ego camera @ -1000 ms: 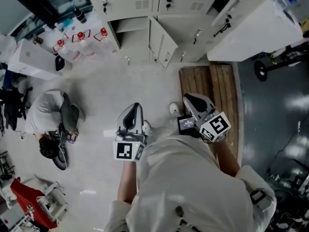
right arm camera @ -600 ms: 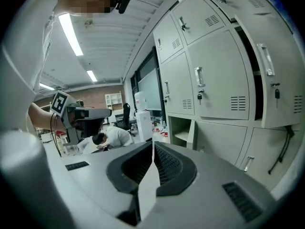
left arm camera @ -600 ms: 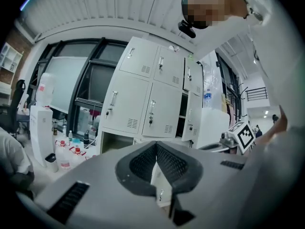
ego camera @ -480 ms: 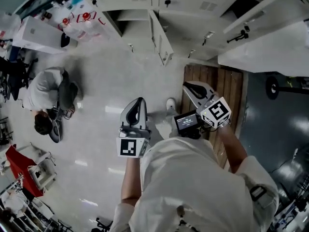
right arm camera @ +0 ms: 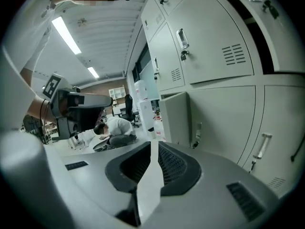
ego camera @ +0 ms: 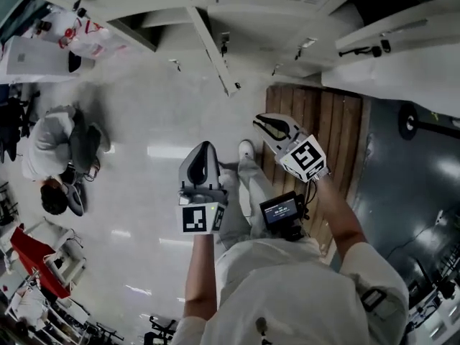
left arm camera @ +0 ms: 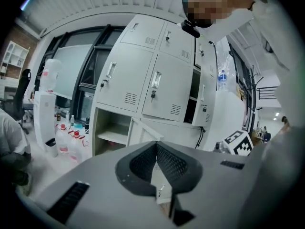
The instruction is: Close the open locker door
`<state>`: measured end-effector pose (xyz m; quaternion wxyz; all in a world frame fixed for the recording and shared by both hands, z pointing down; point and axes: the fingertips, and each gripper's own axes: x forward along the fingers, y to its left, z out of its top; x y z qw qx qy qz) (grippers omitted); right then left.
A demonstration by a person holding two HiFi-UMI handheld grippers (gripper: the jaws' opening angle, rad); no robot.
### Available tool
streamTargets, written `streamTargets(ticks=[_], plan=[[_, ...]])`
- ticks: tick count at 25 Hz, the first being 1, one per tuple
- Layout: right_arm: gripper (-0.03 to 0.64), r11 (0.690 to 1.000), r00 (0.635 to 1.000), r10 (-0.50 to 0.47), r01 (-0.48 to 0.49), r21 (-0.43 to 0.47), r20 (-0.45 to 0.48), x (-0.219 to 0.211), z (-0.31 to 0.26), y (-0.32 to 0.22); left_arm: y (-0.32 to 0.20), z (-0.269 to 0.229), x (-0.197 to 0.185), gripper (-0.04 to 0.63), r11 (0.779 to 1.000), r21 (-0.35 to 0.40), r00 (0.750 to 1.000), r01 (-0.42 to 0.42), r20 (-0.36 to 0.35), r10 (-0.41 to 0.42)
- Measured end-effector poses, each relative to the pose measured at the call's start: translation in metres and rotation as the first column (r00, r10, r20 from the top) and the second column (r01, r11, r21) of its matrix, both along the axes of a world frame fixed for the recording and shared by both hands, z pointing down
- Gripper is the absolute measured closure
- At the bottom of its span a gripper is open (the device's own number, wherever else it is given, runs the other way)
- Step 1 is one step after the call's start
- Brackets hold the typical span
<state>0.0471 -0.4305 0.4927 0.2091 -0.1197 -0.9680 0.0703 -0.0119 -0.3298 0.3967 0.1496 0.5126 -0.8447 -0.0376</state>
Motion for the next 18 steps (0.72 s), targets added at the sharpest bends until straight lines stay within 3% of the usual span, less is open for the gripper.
streamTargets(ticks=[3, 5, 13, 18], plan=[[0.567, 1.0, 1.0, 0.015, -0.015, -0.007, -0.014, -0.003, 0.033, -0.001, -0.024, 0.017, -0.001, 0.588, 0.999, 0.017, 1.0, -0.031, 0.001, 0.031], [0.487, 1.0, 1.0, -0.003, 0.003, 0.002, -0.022, -0.01, 0.054, -0.002, -0.033, 0.028, -0.006, 0.588, 0.999, 0.027, 0.999, -0.04, 0.004, 0.04], [0.458, 0.994, 0.995, -0.101, 0.102, -0.042, 0.016, -0.046, 0.095, -0.005, -0.041, 0.064, -0.012, 0.588, 0.999, 0.049, 0.999, -0.015, -0.045, 0.017], [0.451, 0.983, 0.983, -0.185, 0.185, 0.017, 0.018, -0.077, 0.121, -0.012, -0.048, 0.089, -0.011, 0.588, 0.998, 0.043, 0.998, -0.042, -0.05, 0.044]])
